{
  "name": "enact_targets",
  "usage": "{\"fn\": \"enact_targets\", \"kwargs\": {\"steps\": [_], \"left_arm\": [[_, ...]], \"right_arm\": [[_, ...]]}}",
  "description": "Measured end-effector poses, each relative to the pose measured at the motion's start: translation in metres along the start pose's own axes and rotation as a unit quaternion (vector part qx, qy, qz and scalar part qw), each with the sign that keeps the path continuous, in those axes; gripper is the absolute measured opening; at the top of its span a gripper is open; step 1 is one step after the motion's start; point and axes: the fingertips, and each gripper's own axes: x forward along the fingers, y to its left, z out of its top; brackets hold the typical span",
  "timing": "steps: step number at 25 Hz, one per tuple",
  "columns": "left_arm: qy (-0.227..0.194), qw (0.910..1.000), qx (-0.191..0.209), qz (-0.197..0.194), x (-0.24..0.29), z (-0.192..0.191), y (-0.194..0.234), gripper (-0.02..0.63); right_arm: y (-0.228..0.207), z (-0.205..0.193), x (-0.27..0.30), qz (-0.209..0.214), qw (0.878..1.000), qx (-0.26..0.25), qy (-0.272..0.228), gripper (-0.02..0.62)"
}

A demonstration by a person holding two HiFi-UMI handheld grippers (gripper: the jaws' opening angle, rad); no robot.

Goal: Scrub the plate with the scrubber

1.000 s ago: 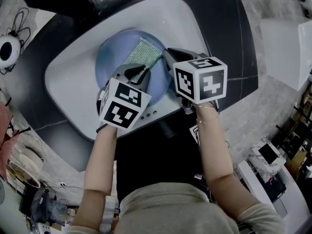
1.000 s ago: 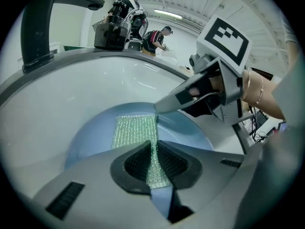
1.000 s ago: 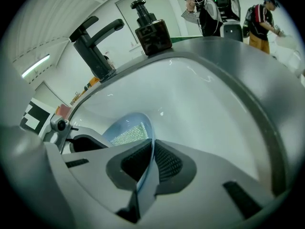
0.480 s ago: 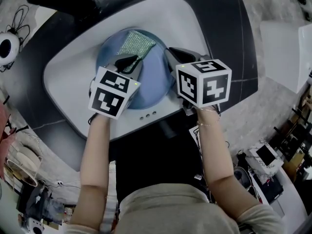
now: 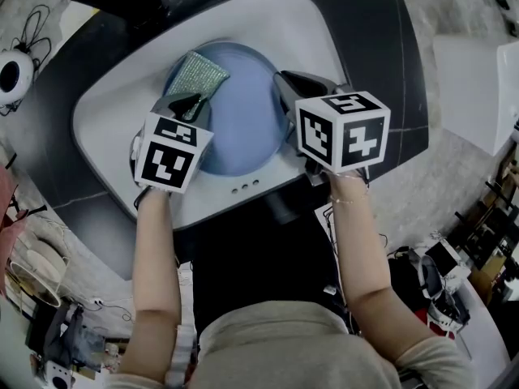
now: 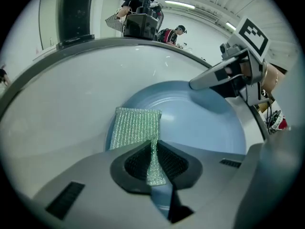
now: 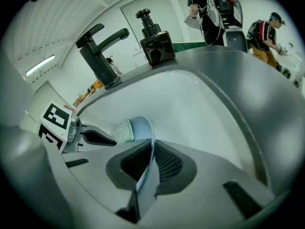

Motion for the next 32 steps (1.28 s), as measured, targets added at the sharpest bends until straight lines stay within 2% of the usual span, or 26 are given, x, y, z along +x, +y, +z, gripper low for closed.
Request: {"fn": "enact_targets", "kwargs": {"steps": [6, 10, 18, 23, 29, 32], "left_arm": [[0.032, 0.999, 0.022, 0.02, -0.008, -0.021, 0.006, 0.057], [0.059, 0.9981, 0.019, 0.009, -0.013, -0.033, -0.005, 0.055], [0.079, 0.9949, 0.022, -0.059, -0.026, -0.046, -0.046, 0.052], [0.098, 0.9889, 0.054, -0.098, -0.03, -0.045, -0.076, 0.052], [0.07, 0.9829, 0.068, -0.156, -0.027, -0.021, -0.112, 0.052], [0.053, 0.9816, 0.053, -0.175, -0.025, -0.006, -0.119, 0.052]], "right_arm": [[0.006, 0.004, -0.002, 0.002, 1.0, -0.005, -0.006, 0.037], [0.005, 0.004, -0.004, 0.003, 1.0, 0.0, -0.011, 0.037], [0.008, 0.006, -0.005, 0.009, 1.0, -0.002, -0.016, 0.038], [0.012, 0.006, -0.006, 0.015, 1.0, -0.008, -0.015, 0.041], [0.012, 0.006, -0.006, 0.014, 1.0, -0.012, -0.01, 0.041], [0.012, 0.006, -0.006, 0.015, 1.0, -0.012, -0.01, 0.041]]}}
